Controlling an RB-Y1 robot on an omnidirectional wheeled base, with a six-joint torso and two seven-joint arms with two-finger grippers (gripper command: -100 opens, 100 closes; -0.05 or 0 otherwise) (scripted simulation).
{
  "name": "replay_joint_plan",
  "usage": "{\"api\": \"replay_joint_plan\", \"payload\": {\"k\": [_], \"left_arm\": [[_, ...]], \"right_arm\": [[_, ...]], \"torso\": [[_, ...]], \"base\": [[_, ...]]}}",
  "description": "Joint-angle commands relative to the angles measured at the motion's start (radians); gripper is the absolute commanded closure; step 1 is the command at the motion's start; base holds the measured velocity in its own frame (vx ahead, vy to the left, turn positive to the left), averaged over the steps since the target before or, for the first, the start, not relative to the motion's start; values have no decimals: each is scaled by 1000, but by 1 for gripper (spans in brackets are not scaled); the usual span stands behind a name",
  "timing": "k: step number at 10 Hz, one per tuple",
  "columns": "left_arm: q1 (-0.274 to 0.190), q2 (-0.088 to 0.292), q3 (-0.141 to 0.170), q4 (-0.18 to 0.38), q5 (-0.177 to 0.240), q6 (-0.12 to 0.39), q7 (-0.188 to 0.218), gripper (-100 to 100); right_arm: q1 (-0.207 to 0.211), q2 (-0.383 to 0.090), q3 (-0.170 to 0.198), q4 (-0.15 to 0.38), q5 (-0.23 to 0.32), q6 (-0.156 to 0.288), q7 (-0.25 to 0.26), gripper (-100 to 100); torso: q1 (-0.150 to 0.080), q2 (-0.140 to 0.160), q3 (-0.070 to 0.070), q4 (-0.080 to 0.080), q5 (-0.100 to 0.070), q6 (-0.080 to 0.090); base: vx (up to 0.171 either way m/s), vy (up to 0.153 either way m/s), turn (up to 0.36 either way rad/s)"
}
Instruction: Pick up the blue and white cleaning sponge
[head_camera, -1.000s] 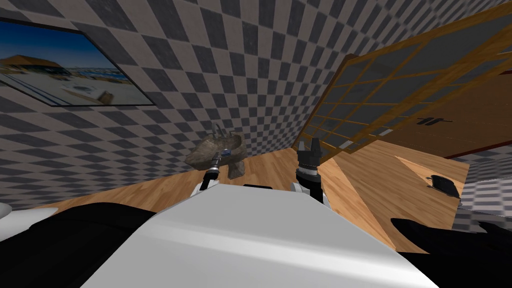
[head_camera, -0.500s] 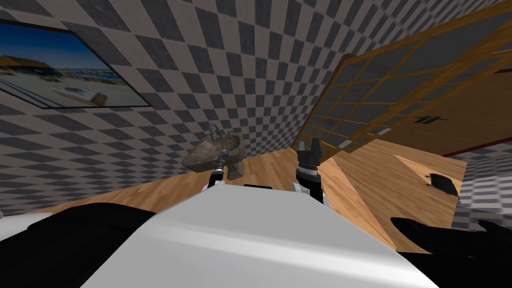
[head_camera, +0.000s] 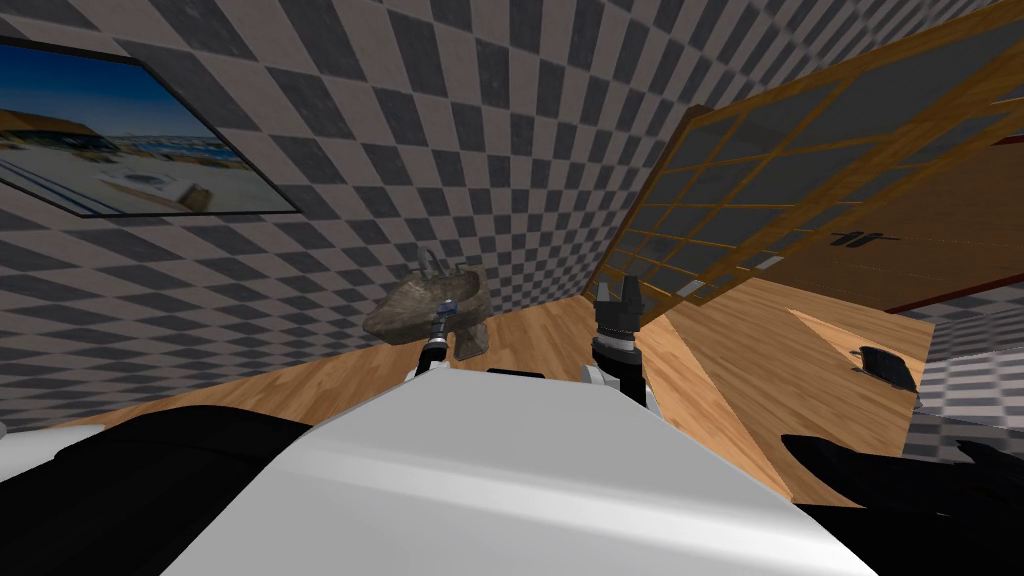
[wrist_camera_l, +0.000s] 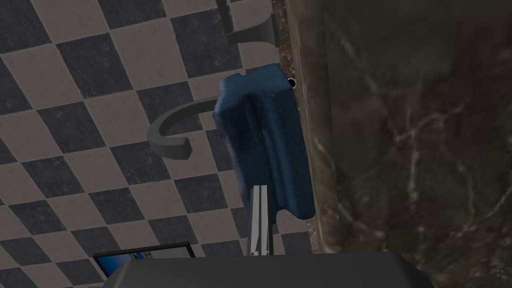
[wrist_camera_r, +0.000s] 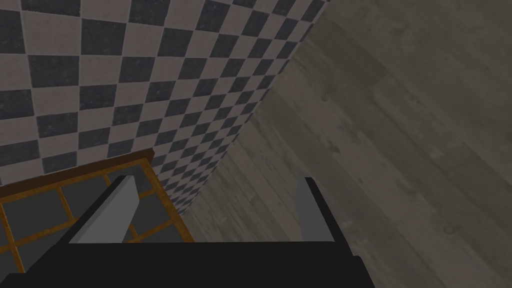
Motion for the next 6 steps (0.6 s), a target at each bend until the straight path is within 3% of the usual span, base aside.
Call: {"api": "replay_joint_plan", "payload": {"k": [1,3,4,5,6], "left_arm": [[0,0,0,0,0,0,0,100],[0,0,0,0,0,0,0,100],[0,0,0,0,0,0,0,0],[2,35,5,-10,7,22,8,-100],[4,61,10,-20,15,43,16,-100]], "right_arm": [[0,0,0,0,0,0,0,0],[0,0,0,0,0,0,0,0],[0,0,0,0,0,0,0,0],[0,0,0,0,0,0,0,0],[0,0,0,0,0,0,0,0]], "torso": [[0,0,0,0,0,0],[0,0,0,0,0,0],[0,0,0,0,0,0],[0,0,0,0,0,0],[0,0,0,0,0,0]], "base": [[0,0,0],[0,0,0],[0,0,0],[0,0,0],[-10,-4,9]]}}
